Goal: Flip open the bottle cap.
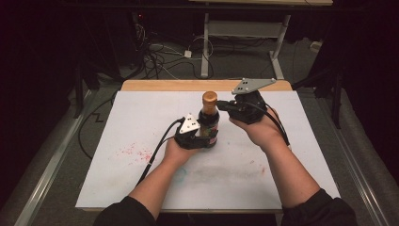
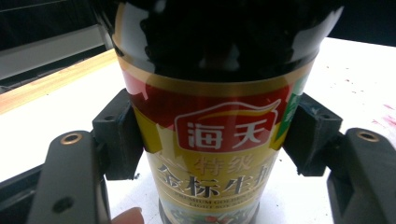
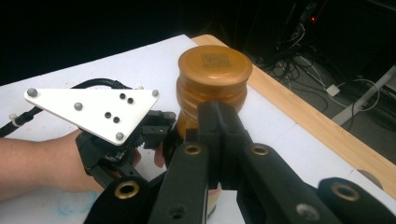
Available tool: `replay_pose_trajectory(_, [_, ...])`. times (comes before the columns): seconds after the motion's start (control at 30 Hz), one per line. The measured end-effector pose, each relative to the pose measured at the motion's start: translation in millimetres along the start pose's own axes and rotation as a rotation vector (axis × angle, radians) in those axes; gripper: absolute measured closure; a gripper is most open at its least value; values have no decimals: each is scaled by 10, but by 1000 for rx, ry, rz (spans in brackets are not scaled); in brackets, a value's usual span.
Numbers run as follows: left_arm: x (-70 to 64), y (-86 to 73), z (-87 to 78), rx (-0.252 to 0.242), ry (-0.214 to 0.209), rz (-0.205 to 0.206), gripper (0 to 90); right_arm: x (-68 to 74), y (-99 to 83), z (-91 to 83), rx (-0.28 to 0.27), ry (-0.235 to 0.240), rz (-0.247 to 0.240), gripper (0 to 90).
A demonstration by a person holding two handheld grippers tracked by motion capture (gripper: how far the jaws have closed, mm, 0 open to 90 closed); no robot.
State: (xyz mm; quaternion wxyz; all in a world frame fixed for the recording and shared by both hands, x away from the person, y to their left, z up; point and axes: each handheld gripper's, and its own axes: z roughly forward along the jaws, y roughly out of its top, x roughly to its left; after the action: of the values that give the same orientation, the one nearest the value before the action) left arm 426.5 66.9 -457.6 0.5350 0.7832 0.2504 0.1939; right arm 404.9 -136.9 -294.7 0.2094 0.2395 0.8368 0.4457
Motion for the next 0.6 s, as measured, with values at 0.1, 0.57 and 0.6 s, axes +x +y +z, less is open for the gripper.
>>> replay_pose_trajectory(0.1, [-1, 1, -1, 1, 0, -2, 295, -2, 26, 0, 7, 0, -8, 900])
replay_pose_trajectory(0.57, [4, 1, 0, 1, 2, -11, 293, -2, 54, -2, -11, -6, 6, 900])
replay_pose_trajectory(0.6, [4, 1, 0, 1, 2, -11, 293, -2, 54, -2, -11, -6, 6, 900])
